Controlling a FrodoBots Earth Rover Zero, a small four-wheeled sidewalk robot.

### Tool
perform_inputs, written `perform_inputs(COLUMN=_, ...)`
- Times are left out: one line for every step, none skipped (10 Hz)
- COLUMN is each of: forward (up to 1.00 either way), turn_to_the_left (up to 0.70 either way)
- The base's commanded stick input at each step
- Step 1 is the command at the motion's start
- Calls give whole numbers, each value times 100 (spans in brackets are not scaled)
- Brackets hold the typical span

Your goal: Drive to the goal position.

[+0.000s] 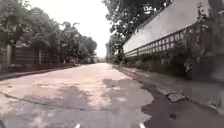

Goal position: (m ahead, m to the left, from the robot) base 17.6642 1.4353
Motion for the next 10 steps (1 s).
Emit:
perform_inputs(forward=85, turn_to_the_left=0)
perform_inputs(forward=85, turn_to_the_left=0)
perform_inputs(forward=85, turn_to_the_left=0)
perform_inputs(forward=85, turn_to_the_left=0)
perform_inputs(forward=85, turn_to_the_left=0)
perform_inputs(forward=85, turn_to_the_left=0)
perform_inputs(forward=85, turn_to_the_left=0)
perform_inputs(forward=85, turn_to_the_left=0)
perform_inputs(forward=85, turn_to_the_left=0)
perform_inputs(forward=85, turn_to_the_left=0)
